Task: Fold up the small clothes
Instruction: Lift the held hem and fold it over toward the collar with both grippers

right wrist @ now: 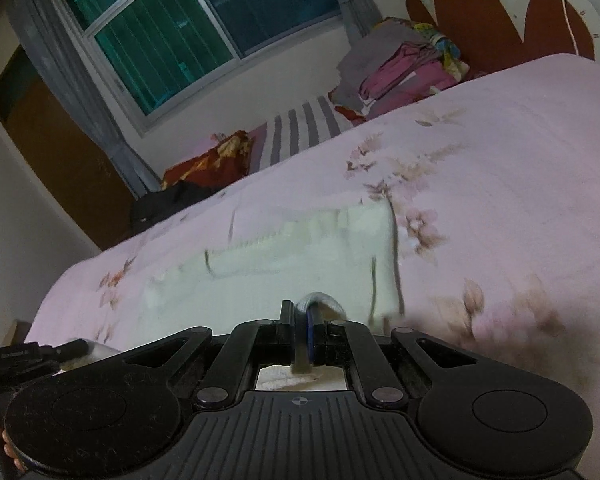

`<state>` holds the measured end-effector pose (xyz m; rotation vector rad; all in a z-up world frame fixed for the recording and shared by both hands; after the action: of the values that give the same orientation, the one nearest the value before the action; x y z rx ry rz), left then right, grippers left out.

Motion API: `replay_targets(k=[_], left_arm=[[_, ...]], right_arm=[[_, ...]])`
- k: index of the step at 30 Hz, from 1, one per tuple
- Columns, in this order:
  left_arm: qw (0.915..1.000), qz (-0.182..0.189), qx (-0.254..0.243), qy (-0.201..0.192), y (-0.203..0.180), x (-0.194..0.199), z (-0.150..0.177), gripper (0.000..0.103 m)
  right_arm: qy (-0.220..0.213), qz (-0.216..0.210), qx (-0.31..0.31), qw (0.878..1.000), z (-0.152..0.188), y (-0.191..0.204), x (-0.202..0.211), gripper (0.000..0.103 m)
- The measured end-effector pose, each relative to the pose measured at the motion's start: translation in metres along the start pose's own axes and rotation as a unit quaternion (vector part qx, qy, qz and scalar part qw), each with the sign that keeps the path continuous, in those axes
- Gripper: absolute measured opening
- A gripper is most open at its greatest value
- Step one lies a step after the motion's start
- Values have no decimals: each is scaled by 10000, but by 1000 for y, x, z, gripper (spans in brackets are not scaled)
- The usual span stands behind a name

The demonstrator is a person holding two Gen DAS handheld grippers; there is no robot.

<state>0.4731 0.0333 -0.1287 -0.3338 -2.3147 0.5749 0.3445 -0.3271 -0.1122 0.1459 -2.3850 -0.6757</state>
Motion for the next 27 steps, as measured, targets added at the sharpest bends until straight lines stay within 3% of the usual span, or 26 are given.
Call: replay_targets(k=[9, 20, 23, 26, 27], left_arm=[[9993, -360, 117, -59, 3, -58, -32, 8], [9957, -902, 27, 231, 11, -122, -43, 10], [9942, -1042, -77, 261, 12, -133, -44, 15], [9929, -1166, -165, 151, 13, -136, -48, 29], [9934, -1140, -111, 98, 14, -134, -51, 38]], right_arm=[[123, 11, -278, 9995, -40, -17, -79, 4], [444, 269, -728, 9960, -55, -50, -148, 5], [498, 302, -691, 9959, -54, -52, -158, 5], [456, 333, -728, 9957, -55, -56, -163, 5], [482, 313, -752, 9955, -56, -57, -165, 5]])
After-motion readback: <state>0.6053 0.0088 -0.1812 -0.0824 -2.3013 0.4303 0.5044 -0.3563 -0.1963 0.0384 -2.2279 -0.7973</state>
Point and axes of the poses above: each gripper's, at about its wrist camera, not at the fingertips, and x roughly against the way its jaws point, y to its left, z to its underside, the point moved 4 cm from there along -x, roughly the way its jaws point, and after that the axes turned 2 degrees about -y, right-handed, at the moved point
